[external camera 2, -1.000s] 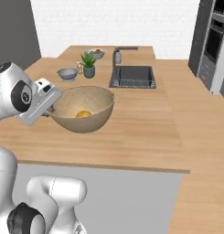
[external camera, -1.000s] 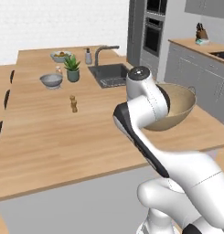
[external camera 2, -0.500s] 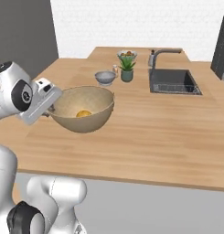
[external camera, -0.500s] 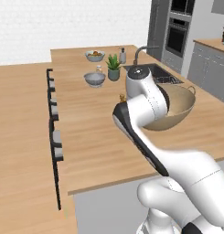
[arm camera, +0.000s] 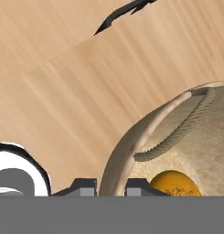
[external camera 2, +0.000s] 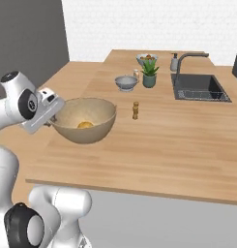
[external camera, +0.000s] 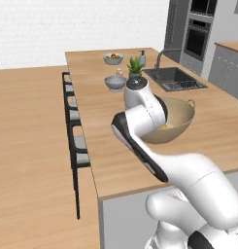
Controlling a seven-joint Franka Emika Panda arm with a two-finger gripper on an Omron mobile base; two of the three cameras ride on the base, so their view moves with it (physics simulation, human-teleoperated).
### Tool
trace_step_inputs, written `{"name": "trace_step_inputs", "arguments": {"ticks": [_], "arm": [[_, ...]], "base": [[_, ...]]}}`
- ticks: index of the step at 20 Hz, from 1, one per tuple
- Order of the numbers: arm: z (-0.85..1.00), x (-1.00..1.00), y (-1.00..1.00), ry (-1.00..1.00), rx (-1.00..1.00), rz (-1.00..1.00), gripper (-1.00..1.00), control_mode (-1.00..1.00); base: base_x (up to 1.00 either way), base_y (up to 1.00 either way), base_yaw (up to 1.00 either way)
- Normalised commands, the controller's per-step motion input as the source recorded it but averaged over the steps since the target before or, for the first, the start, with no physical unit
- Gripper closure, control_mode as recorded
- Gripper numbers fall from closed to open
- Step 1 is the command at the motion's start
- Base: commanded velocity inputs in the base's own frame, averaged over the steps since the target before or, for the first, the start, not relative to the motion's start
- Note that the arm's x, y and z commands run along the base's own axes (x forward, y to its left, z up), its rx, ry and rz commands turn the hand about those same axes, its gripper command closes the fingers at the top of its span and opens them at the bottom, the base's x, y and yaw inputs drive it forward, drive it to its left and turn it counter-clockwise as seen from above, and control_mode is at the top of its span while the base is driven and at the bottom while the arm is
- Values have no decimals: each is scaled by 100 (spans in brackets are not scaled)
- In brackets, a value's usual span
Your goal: Open the cabinet, pick up the bread from the cabinet and place it in the basket. Then move the basket to the dining counter.
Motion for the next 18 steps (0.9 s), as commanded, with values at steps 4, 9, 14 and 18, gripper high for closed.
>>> {"name": "trace_step_inputs", "arguments": {"ticks": [4, 9, 14, 18], "arm": [[-89, 100, 0, 12, 8, 0, 100, -100], [-100, 99, 1, 16, 10, 0, 100, -100], [-92, 100, 0, 14, 13, 1, 100, -100], [-61, 78, 0, 8, 6, 0, 100, -100]], "base": [[0, 0, 0], [0, 0, 0], [0, 0, 0], [0, 0, 0]]}}
